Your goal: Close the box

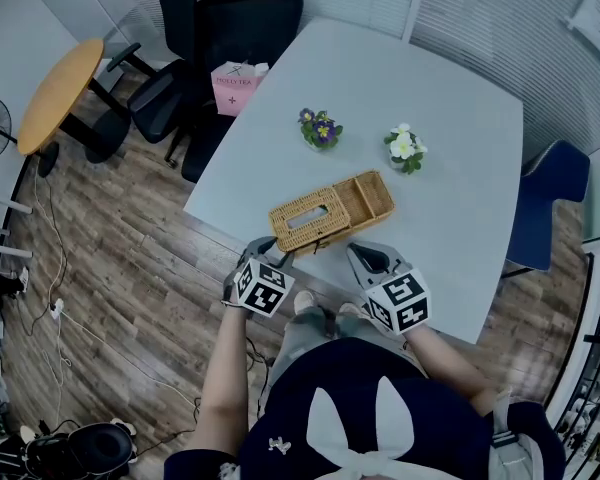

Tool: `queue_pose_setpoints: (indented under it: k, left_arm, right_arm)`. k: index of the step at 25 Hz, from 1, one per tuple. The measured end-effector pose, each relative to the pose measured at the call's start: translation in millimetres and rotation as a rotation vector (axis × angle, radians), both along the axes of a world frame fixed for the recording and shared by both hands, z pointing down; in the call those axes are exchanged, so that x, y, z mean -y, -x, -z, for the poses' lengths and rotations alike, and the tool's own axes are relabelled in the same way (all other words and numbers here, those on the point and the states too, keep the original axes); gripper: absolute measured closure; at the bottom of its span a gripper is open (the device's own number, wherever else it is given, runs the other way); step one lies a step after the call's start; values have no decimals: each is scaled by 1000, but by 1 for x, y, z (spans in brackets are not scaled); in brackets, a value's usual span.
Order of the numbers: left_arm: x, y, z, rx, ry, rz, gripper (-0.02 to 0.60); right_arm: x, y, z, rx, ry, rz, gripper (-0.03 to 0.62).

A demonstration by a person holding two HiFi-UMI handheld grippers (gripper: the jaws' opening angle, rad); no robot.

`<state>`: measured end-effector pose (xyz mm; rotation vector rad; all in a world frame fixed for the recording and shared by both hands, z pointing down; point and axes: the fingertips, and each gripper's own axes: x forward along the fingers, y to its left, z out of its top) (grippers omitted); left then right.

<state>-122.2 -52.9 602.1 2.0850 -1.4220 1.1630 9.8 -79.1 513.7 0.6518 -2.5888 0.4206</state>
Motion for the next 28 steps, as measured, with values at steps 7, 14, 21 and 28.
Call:
queue_pose_setpoints:
  k: [7, 14, 21, 28]
  left_arm:
    - [0, -1, -5, 16, 12, -11, 403]
    - [0, -2, -13, 51, 24, -28, 402]
    - [1, -1, -18, 81, 33, -38, 400]
    - [0, -1, -24, 108, 43, -49, 399]
  right_arm:
    - [1, -2, -2, -2, 5, -6, 589]
    - [3, -4, -5, -4, 8, -12, 589]
    - [4, -3, -4, -5, 8, -13, 589]
    - [4, -5, -5, -9, 10, -15, 589]
